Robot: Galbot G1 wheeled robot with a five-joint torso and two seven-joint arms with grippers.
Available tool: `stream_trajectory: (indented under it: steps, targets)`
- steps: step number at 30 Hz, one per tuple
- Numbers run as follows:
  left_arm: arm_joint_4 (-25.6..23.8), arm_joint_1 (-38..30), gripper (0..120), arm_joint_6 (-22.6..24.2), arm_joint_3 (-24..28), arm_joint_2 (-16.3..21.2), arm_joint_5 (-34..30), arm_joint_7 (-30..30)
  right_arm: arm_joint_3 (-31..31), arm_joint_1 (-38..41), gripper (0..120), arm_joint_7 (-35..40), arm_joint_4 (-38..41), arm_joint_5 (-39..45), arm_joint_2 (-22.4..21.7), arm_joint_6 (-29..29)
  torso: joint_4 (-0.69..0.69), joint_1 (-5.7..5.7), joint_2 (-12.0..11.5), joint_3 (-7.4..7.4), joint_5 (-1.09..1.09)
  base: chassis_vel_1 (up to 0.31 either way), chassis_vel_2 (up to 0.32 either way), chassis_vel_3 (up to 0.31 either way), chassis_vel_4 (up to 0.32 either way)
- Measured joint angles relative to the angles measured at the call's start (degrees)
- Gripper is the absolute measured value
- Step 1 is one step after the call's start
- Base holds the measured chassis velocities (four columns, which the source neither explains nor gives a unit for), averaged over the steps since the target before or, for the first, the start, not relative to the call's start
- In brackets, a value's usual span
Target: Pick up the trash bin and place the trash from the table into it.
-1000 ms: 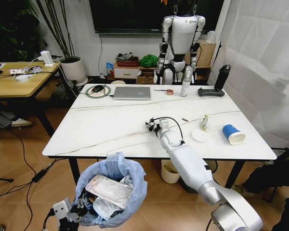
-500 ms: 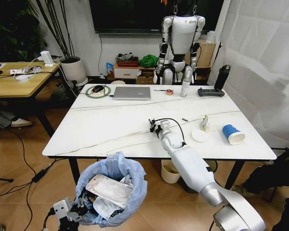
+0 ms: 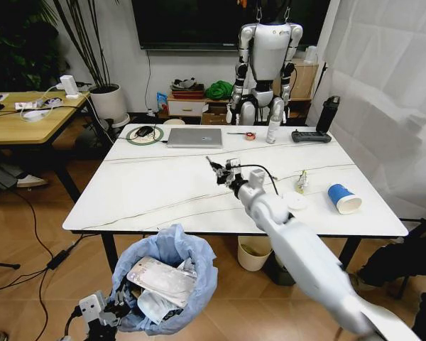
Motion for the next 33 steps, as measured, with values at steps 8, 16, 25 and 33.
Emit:
stream_trajectory:
  steps: [8,16,25,33]
  targets:
    - [0.1,-0.4,0,0.3,0.0,0.3,-0.5,-0.2,-11.3,-5.2,0,-1.9,12.7,-1.8,-8.0,4.9,0.06,0.0,0.0,0.0,0.02,0.0,0.0,0.0,0.0]
    - [-0.2,-0.5,0,0.3,0.0,0.3,-0.7,-0.4,-18.2,-6.2,0,-1.9,13.7,-7.9,-10.5,7.0,0.05,0.01,0.0,0.01,0.02,0.0,0.0,0.0,0.0]
    - [-0.2,-0.7,0,0.5,0.3,0.3,-0.7,-0.5,-15.7,-8.3,30,2.0,14.9,-9.1,-10.4,5.6,0.05,0.02,0.0,0.01,0.02,0.0,0.0,0.0,0.0]
    - [0.1,-0.9,0,0.5,0.5,0.4,-0.6,-0.5,-10.2,-13.4,61,7.0,16.2,-9.0,-10.1,4.5,0.06,0.01,0.0,0.01,0.03,0.0,0.0,0.0,0.0]
